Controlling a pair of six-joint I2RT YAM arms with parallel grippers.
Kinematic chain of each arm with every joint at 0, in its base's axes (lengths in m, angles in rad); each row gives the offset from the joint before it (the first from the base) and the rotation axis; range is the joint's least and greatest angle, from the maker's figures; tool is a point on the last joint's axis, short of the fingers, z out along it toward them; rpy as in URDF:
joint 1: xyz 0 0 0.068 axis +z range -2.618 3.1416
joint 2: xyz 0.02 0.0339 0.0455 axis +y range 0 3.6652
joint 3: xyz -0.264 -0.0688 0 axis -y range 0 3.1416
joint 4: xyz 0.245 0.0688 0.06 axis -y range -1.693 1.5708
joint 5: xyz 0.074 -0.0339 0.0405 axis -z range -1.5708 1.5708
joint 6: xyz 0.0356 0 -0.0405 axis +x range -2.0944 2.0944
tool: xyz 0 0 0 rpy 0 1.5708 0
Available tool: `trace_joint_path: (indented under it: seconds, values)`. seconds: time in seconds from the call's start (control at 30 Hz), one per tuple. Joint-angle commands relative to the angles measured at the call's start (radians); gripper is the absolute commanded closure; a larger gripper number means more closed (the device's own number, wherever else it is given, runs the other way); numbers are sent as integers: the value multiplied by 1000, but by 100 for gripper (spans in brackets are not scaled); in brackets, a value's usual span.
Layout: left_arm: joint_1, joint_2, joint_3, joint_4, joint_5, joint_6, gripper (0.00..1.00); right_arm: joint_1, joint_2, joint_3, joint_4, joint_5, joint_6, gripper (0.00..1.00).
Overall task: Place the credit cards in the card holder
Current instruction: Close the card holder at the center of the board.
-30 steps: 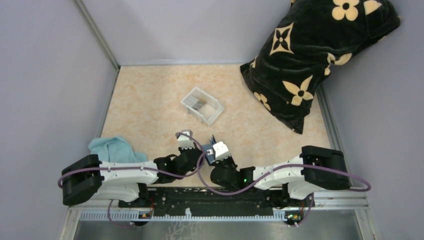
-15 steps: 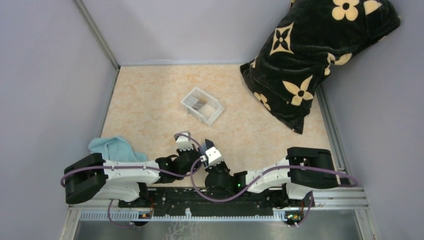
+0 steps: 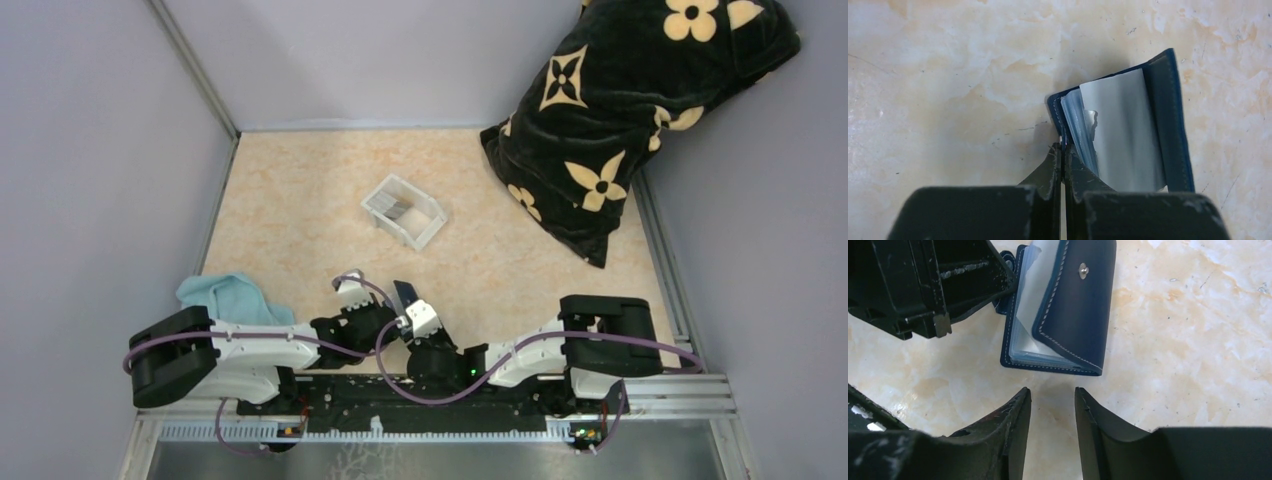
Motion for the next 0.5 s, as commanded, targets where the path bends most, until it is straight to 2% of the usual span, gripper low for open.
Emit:
trace_joint_path:
  seconds: [0.0, 0.17, 0.47]
  values:
    - [1, 14, -5, -35, -35, -67, 100, 36, -47, 66, 30, -124, -83, 60]
    - [6, 19, -15, -38, -34, -78, 100, 39, -158, 41, 23, -129, -66, 58]
    - [22, 13, -50, -5, -25, -62, 100, 39, -405, -43, 14, -48, -37, 59]
